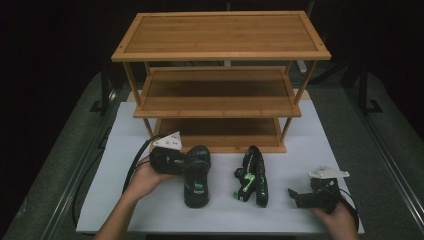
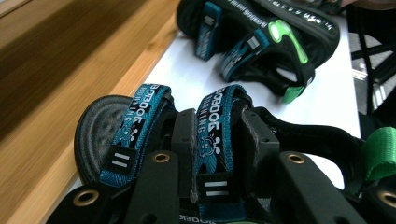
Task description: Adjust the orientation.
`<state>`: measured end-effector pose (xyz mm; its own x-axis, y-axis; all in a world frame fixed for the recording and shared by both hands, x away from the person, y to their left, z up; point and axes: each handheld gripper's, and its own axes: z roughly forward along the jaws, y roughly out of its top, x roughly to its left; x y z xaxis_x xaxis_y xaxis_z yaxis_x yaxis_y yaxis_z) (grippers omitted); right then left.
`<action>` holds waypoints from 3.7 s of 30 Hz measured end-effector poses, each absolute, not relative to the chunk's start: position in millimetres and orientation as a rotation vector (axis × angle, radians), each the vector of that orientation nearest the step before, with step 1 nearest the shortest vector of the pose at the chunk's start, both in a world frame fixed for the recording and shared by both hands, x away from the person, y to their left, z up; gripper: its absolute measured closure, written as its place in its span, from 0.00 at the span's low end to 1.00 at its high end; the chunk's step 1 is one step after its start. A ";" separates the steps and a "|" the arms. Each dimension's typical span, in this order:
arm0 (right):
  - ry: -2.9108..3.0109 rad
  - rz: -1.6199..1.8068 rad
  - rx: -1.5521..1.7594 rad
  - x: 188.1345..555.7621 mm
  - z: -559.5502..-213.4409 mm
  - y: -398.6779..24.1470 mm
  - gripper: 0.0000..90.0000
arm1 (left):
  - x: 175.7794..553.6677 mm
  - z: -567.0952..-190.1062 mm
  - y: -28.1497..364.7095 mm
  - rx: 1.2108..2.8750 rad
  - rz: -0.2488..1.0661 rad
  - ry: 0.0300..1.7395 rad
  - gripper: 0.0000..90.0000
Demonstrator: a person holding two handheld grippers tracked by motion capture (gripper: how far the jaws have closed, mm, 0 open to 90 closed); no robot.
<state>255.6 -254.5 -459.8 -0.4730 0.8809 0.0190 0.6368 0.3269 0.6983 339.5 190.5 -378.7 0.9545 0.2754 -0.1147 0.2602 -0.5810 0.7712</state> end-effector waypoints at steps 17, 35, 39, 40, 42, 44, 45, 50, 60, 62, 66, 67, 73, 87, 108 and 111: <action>2.233 0.925 1.348 255.5 -459.9 -254.5 0.00 | 341.0 -394.9 168.8 2.231 -0.040 0.359 0.66; 2.234 0.923 1.348 255.5 -459.8 -254.4 0.00 | 324.1 -389.3 229.8 2.226 0.211 0.653 0.00; 2.234 0.924 1.348 255.5 -459.8 -254.5 0.00 | 318.4 -391.5 241.8 2.219 0.261 0.702 0.00; 2.234 0.923 1.348 255.5 -459.8 -254.4 0.00 | 314.1 -394.2 250.0 2.219 0.284 0.725 0.00; 2.234 0.924 1.348 255.6 -459.8 -254.5 0.00 | 309.0 -397.7 258.2 2.223 0.311 0.748 0.00; 2.235 0.922 1.347 255.6 -459.7 -254.5 0.00 | 303.6 -401.8 266.7 2.224 0.334 0.777 0.00; 2.235 0.922 1.347 255.6 -459.7 -254.5 0.00 | 303.6 -401.8 266.7 2.224 0.334 0.777 0.00; 2.240 0.919 1.350 256.4 -459.4 -254.5 0.00 | 287.2 -413.7 292.4 2.238 0.405 0.843 0.00; 2.238 0.920 1.349 255.9 -459.7 -254.3 0.00 | 265.6 -441.1 328.4 2.239 0.447 0.953 0.00; 2.238 0.919 1.349 255.9 -459.6 -254.3 0.00 | 263.5 -447.6 332.9 2.244 0.449 0.973 0.00; 2.240 0.918 1.351 255.9 -459.1 -254.1 0.00 | 263.2 -451.7 336.8 2.212 0.424 0.982 0.00; 2.240 0.918 1.351 255.9 -459.1 -254.1 0.00 | 263.2 -451.7 336.8 2.212 0.424 0.982 0.00; 2.262 0.966 1.316 251.3 -447.8 -255.9 0.24 | 263.8 -451.9 337.5 2.209 0.411 0.990 0.00; 2.330 1.159 1.193 260.9 -398.3 -234.5 1.00 | 263.8 -452.0 337.5 2.208 0.412 0.990 0.00; 2.504 1.174 0.939 284.1 -378.6 -160.2 1.00 | 263.9 -452.1 337.6 2.208 0.412 0.989 0.00; 2.501 1.178 0.938 284.2 -380.7 -159.9 1.00 | 263.9 -452.1 337.6 2.208 0.412 0.990 0.00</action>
